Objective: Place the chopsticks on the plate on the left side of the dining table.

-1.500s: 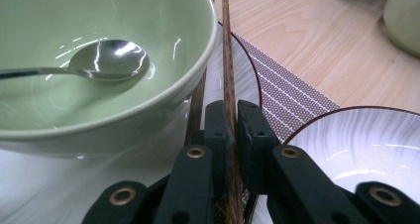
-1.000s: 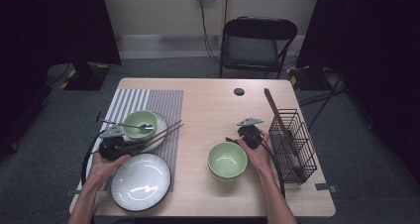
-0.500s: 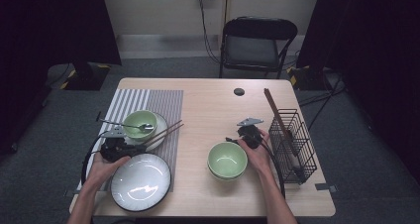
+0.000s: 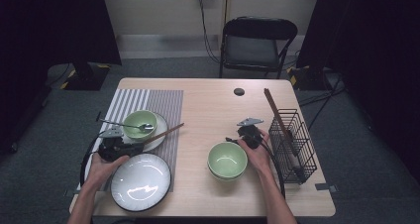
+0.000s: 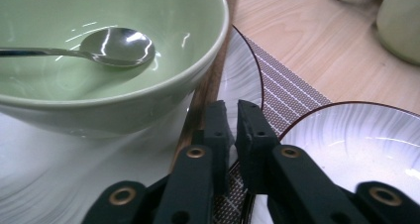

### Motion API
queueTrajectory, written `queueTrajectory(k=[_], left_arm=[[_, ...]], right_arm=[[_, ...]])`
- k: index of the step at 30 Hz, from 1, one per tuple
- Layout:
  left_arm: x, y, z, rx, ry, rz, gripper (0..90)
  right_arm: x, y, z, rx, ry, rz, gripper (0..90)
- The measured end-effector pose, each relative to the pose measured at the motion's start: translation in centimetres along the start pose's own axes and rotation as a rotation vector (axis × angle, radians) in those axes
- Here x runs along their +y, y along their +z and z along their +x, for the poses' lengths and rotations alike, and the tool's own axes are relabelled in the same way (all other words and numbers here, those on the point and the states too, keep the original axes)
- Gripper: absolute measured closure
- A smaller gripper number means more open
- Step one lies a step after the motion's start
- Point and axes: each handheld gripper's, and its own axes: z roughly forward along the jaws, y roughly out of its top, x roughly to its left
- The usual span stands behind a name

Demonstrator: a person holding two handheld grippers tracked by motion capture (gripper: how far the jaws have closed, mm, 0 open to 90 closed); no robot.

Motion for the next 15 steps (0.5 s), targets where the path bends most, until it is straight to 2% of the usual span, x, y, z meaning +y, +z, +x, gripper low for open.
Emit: queueTrajectory(k=[3,8,15], left_arm=[[0.0,-0.2,0.0,-0.001,0.008,0.000,82.4],[0.1,-1.0,-0.2,-0.027,0.003,-0.033,80.8],[-0.1,-2.4,-0.4,-0.024,0.004,-0.057,78.3]], right_arm=[[0.0,0.0,0.0,0.000,0.000,0.000,19.2],[0.0,0.0,0.0,0.000,0.000,0.000,19.2],[0.0,0.0,0.0,0.000,0.001,0.000,19.2]])
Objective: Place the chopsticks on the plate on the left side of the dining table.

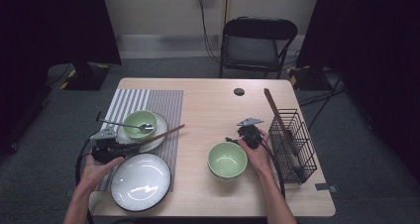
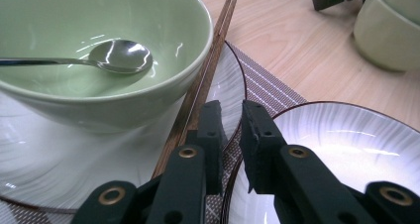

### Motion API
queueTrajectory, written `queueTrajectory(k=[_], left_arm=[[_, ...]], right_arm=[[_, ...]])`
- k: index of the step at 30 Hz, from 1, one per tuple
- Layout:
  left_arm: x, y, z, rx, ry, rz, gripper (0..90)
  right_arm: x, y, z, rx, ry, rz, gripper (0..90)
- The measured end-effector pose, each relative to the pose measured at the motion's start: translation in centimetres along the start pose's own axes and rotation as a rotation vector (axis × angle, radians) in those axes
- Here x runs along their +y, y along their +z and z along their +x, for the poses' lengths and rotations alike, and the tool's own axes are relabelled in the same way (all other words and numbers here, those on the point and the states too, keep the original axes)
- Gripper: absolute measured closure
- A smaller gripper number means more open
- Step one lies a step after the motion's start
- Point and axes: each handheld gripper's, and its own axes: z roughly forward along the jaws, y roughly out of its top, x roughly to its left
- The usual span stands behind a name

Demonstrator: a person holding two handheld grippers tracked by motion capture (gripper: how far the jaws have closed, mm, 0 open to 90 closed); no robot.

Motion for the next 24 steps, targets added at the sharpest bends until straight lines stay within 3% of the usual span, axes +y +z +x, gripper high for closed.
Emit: queueTrajectory(k=[2,13,18,24], left_arm=[[-0.1,-0.3,0.1,0.006,-0.012,-0.010,73.0],[-0.6,-0.8,0.9,0.023,-0.055,-0.014,63.8],[-0.6,-0.7,1.2,0.038,-0.053,-0.011,62.4],[-0.8,-0.5,1.5,0.072,-0.057,-0.008,53.8]], right_arm=[[0.0,0.0,0.0,0.000,0.000,0.000,19.2],[0.0,0.0,0.0,0.000,0.000,0.000,19.2],[0.0,0.0,0.0,0.000,0.000,0.000,19.2],[0.0,0.0,0.0,0.000,-0.001,0.000,19.2]])
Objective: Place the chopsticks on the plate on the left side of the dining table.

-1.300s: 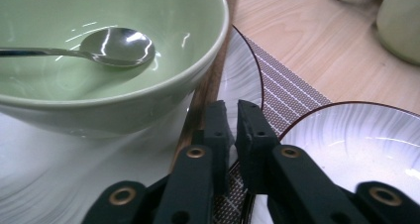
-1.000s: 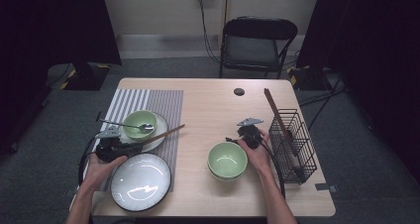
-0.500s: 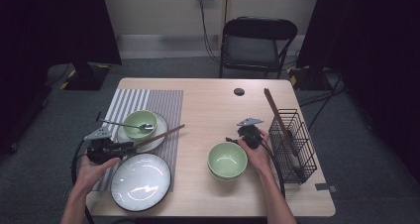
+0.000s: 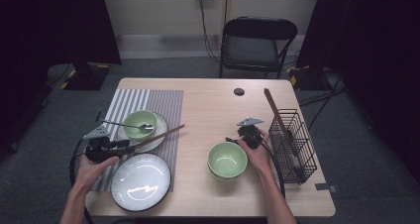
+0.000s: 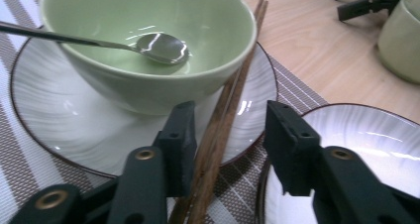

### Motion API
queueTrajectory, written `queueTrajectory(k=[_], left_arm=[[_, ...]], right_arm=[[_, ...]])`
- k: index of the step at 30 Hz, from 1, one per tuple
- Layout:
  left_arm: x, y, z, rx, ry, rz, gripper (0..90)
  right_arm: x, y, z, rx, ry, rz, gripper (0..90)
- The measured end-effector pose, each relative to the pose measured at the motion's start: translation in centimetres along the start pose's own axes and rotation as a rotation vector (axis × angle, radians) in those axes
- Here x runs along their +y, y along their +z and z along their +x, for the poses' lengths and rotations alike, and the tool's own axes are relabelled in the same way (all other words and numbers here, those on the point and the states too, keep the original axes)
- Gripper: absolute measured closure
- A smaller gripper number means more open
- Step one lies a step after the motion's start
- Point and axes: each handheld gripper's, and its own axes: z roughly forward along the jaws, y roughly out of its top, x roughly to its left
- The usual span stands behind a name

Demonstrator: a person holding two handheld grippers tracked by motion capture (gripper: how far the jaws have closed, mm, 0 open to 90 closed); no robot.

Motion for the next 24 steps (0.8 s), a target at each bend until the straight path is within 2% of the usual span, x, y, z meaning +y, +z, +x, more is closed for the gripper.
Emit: queueTrajectory(k=[6,9,18,24], left_arm=[[0.0,0.5,0.1,0.017,0.001,0.018,51.5],[-0.1,0.8,0.3,0.012,-0.004,0.036,51.5],[-0.2,1.2,0.3,0.023,0.023,0.050,53.0],[-0.2,1.7,0.2,0.037,0.027,0.062,53.9]], right_arm=[[0.0,0.0,0.0,0.000,0.000,0.001,19.2],[0.0,0.0,0.0,0.000,0.000,0.001,19.2],[0.0,0.0,0.0,0.000,0.000,0.001,19.2],[0.0,0.0,0.0,0.000,0.000,0.000,19.2]])
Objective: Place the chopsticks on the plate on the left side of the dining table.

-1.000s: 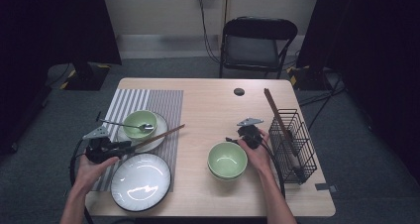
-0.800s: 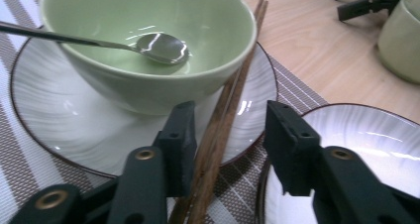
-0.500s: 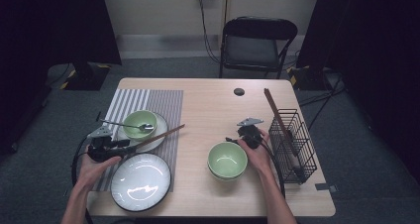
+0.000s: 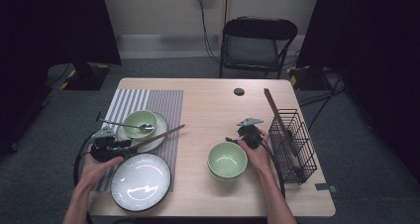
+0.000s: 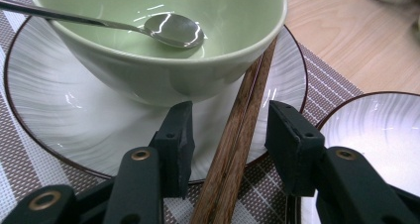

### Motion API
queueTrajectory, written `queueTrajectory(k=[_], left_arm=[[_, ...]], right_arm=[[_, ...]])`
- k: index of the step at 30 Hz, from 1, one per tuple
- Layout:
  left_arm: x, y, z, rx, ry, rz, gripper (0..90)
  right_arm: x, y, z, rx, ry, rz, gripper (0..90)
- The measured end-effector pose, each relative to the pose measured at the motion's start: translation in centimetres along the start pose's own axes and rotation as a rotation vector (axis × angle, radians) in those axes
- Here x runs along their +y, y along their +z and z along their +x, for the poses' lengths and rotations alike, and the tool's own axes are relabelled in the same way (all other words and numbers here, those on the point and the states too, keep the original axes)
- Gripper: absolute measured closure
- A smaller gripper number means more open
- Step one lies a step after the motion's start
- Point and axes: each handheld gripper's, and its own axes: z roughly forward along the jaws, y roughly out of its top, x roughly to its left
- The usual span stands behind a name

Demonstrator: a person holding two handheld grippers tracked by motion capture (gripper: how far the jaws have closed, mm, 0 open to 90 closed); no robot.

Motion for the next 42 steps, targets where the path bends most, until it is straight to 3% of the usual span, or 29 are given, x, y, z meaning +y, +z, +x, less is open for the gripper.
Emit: queueTrajectory(k=[15,23,30,42], left_arm=[[-0.5,-0.5,0.3,0.012,0.020,-0.016,67.5],[-0.8,-1.0,0.6,0.009,0.011,-0.023,67.9],[-0.8,-1.5,0.7,0.052,0.019,-0.019,66.3],[-0.9,-1.8,1.1,0.079,0.033,-0.028,63.3]], right_arm=[[0.0,0.0,0.0,0.000,0.000,0.000,19.2],[0.0,0.0,0.0,0.000,0.000,0.000,19.2],[0.0,0.0,0.0,0.000,0.000,0.001,19.2],[0.0,0.0,0.0,0.001,0.000,0.001,19.2]])
